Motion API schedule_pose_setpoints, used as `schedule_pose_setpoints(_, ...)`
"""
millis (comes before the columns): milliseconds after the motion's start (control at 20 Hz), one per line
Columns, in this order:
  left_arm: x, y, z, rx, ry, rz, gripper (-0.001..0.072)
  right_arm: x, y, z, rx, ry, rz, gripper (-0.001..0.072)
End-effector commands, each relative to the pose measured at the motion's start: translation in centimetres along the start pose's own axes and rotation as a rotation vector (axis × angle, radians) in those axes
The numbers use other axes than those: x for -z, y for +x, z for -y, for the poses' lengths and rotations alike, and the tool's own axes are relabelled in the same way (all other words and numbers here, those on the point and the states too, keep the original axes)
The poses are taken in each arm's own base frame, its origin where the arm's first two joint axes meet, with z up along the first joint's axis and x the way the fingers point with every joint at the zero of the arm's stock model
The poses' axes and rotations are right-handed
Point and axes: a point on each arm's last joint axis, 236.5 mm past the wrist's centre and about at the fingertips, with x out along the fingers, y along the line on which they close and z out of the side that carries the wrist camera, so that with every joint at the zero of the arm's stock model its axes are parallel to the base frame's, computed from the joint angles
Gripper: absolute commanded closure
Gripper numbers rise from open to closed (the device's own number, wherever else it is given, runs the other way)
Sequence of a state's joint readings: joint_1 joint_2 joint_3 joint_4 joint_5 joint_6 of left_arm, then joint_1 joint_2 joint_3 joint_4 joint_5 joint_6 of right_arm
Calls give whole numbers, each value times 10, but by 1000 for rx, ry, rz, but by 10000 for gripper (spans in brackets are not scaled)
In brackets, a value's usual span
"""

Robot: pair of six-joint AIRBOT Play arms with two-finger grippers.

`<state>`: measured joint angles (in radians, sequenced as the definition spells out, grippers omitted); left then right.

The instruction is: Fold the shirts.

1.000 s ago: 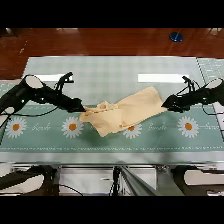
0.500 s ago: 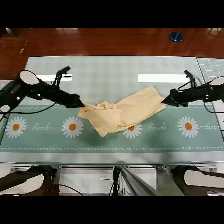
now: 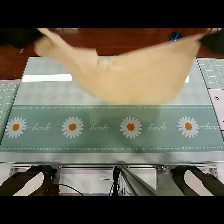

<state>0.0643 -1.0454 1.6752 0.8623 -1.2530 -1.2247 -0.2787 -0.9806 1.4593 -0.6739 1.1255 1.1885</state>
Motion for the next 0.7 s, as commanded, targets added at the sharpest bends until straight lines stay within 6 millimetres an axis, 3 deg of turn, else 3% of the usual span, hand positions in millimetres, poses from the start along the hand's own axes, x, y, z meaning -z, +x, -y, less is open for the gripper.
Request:
schedule_pose_setpoints(0,-85,-122,55,-109,151,318,686,-115,-106,-96,3,-174,417,688)
schedule_pose_setpoints(50,-93,-150,71,-138,173,380,685,-127,-129,-114,12,-201,468,687)
schedule_pose_setpoints(150,-95,-190,96,-187,202,459,686,-132,-161,-140,29,-229,507,688)
schedule_pose_setpoints(250,-78,-223,117,-247,226,478,686,-115,-183,-156,71,-244,462,688)
schedule_pose_setpoints(350,-45,-246,133,-296,202,442,686,-88,-206,-157,169,-261,395,688)
schedule_pose_setpoints(550,21,-261,153,-308,61,306,686,-48,-258,-160,331,-242,378,688)
schedule_pose_setpoints(650,61,-255,150,-317,-5,152,686,-23,-263,-149,391,-219,295,688)
